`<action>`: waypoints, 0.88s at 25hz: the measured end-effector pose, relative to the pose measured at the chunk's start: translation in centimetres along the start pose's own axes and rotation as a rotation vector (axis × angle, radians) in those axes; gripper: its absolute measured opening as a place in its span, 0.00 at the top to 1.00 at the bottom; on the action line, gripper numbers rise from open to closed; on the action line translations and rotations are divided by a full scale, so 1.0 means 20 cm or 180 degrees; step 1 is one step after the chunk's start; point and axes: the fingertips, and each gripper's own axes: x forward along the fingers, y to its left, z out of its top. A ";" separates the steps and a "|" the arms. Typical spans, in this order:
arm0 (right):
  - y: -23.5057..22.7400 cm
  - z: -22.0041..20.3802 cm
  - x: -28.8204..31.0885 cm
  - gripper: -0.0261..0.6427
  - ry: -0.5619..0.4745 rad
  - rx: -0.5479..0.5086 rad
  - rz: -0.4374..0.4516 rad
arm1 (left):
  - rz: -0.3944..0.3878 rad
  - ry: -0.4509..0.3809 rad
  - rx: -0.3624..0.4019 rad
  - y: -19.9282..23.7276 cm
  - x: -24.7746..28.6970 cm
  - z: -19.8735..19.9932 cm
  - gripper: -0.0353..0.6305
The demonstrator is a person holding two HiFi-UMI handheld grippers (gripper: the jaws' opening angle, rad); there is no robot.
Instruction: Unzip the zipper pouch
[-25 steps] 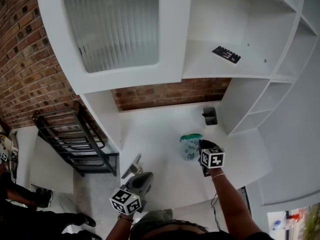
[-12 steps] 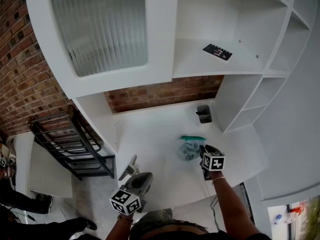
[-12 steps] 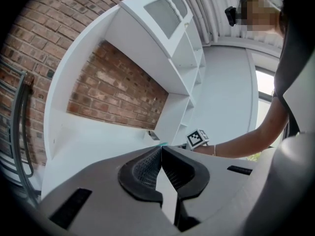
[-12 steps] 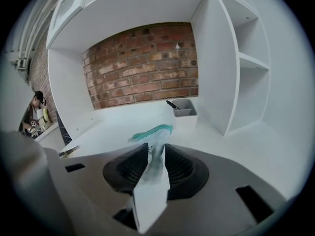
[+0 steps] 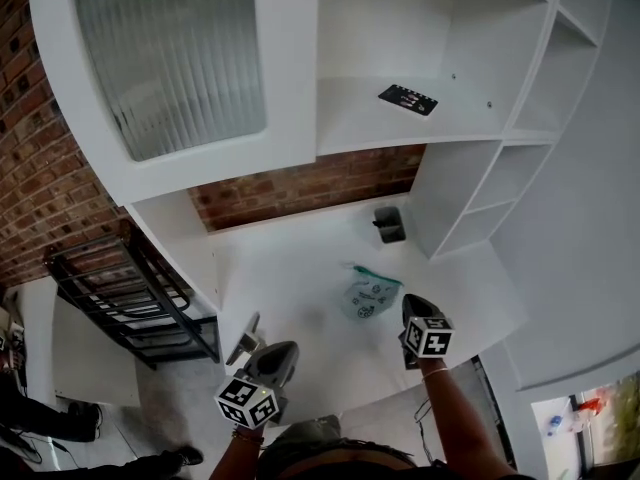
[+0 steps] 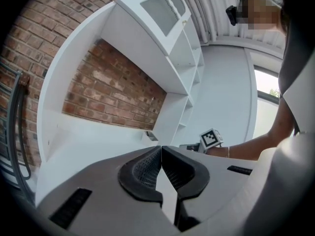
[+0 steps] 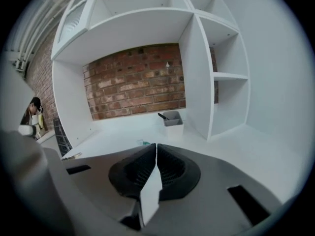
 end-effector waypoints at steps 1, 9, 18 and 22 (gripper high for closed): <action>0.01 0.02 -0.03 0.96 -0.0068 0.0015 0.0015 | 0.0015 -0.0006 0.0006 0.00 0.01 0.01 0.94; 0.16 0.09 -0.26 0.96 -0.0398 0.0044 0.0177 | 0.0126 -0.0034 0.0085 0.00 0.03 0.04 0.94; 0.27 0.11 -0.42 0.96 -0.0626 0.0094 0.0224 | 0.0237 -0.0138 0.0154 0.00 0.03 0.08 0.94; 0.27 0.10 -0.46 0.96 -0.0638 0.0079 0.0204 | 0.0236 -0.0147 0.0171 -0.01 0.02 0.09 0.94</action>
